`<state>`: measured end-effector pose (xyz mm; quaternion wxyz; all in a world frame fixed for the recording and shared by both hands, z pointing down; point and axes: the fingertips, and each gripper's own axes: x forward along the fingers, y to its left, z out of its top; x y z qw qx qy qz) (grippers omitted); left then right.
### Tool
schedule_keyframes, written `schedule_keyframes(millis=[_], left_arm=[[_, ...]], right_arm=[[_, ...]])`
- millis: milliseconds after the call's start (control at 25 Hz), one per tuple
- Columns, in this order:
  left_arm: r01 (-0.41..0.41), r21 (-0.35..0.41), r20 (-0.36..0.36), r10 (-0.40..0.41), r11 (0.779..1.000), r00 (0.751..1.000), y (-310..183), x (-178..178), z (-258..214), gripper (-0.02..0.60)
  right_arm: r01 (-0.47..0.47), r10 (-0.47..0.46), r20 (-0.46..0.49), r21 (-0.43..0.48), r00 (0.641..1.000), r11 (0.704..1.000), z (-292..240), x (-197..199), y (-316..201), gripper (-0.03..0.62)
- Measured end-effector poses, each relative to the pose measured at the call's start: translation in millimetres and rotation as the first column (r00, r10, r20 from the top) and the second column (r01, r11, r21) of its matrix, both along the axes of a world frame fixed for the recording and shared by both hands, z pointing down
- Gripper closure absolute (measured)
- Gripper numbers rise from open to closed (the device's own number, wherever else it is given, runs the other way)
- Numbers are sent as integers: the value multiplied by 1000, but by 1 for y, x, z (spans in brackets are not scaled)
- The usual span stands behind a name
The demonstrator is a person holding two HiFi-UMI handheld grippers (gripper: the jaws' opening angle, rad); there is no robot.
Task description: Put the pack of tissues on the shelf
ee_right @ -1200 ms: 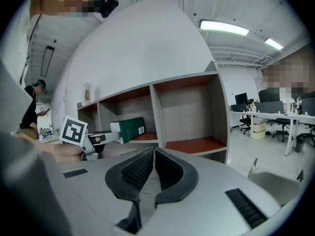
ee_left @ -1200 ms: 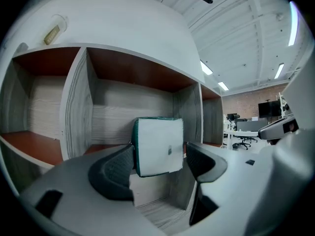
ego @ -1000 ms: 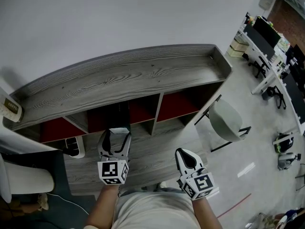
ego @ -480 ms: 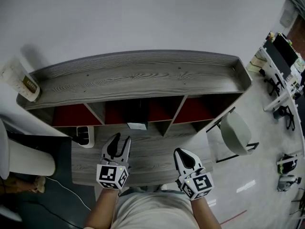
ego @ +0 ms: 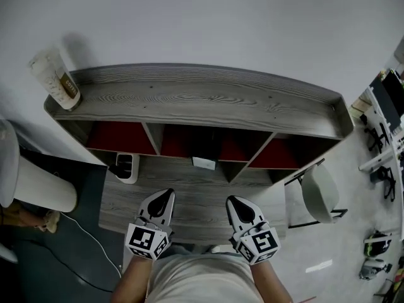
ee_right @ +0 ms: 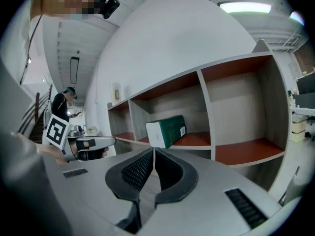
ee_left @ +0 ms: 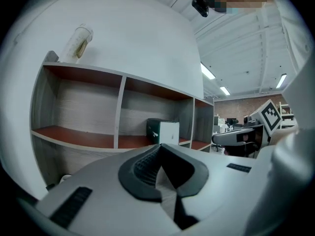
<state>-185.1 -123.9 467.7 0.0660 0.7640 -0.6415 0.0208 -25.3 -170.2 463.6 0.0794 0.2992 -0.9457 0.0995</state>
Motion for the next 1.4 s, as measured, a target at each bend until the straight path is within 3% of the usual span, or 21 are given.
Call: schedule_keyframes(millis=[320,720,1400], left_arm=[[-17,-14,-21,17,1000,1000,21,-2,1,566],[-53,-47,-16,52,997,999,24,4,11,566],[-84,-41,-22,83,996,996,5,12,12,566]], right_arm=[[88,-88,-23,5,996,996,3,-22,13,556],[132,-131,-51,25,990,991,5,-28,16,557],[94,-93,-53,11,994,996,9,-17,7,557]])
